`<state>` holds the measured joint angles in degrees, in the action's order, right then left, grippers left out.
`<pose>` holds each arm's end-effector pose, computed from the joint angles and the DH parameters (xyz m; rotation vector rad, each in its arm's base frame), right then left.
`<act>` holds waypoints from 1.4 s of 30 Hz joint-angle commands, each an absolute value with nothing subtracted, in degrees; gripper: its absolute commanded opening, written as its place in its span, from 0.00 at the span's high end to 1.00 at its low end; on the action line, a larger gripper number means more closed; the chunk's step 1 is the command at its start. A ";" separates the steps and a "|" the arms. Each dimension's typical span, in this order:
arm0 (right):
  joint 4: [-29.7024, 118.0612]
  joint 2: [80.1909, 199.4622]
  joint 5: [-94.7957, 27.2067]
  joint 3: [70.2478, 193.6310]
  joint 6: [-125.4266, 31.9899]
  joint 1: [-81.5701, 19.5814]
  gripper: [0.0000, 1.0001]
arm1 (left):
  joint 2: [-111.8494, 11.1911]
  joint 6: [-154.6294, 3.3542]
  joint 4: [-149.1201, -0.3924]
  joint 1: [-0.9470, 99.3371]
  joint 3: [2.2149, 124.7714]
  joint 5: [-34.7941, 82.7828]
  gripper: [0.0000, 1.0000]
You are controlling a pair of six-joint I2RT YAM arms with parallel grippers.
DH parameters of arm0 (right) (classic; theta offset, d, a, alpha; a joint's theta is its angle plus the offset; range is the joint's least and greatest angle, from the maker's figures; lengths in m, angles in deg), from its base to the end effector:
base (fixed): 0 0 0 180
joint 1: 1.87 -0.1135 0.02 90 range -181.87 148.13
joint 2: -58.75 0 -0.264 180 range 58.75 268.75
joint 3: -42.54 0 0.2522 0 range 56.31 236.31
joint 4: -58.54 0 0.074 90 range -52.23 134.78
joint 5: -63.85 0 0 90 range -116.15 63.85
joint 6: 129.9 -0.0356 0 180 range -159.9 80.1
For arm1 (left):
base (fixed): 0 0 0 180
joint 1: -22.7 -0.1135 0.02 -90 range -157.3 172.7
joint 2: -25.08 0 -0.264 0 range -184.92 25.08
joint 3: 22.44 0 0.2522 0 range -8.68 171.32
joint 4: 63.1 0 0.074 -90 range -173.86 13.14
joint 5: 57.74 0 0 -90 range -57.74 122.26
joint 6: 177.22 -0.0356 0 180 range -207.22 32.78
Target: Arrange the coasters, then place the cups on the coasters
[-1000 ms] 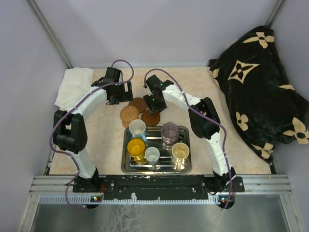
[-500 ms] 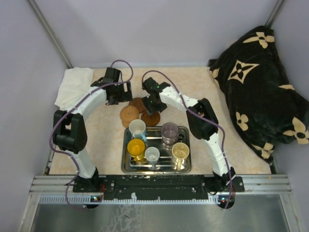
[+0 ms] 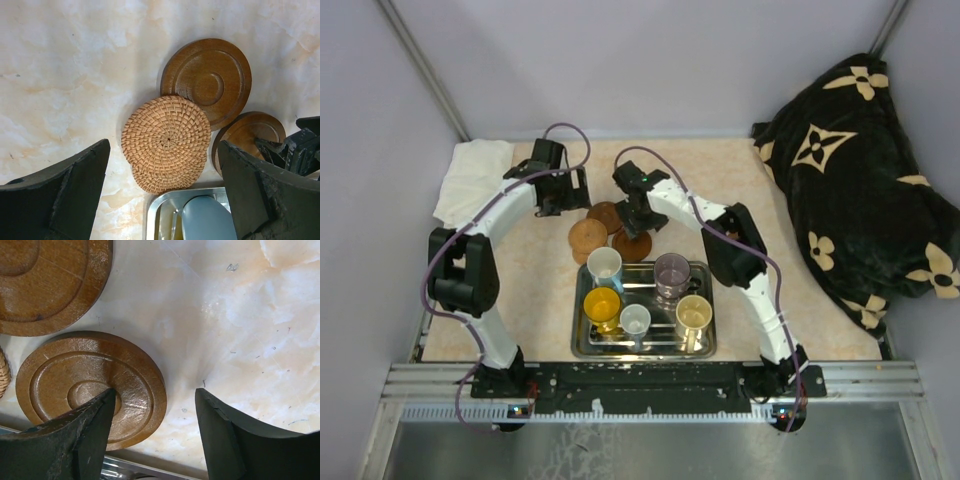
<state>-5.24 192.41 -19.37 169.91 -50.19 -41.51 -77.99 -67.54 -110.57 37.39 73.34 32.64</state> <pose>0.3802 0.3095 0.1741 -0.6754 2.6932 0.0568 0.3803 -0.0995 0.2491 -0.1134 2.5399 -0.2305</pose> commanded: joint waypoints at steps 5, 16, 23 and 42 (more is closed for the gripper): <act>-9.04 196.30 -12.14 170.74 -51.71 -36.54 0.35 | -76.44 -67.59 -109.22 36.12 73.51 31.40 0.05; -10.85 200.02 -8.60 176.39 -52.06 -29.66 0.38 | -77.69 -67.71 -109.26 35.97 74.81 29.86 0.05; -12.07 201.99 -8.37 179.37 -52.16 -27.93 0.40 | -78.01 -67.78 -109.40 35.88 75.17 29.77 0.05; -8.46 195.65 -6.23 162.78 -54.67 -26.29 0.53 | -80.36 -67.76 -109.58 35.80 77.79 29.01 0.05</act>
<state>-1.00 191.58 -13.44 167.55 -56.46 -28.76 -79.15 -67.56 -110.25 36.06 75.37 29.88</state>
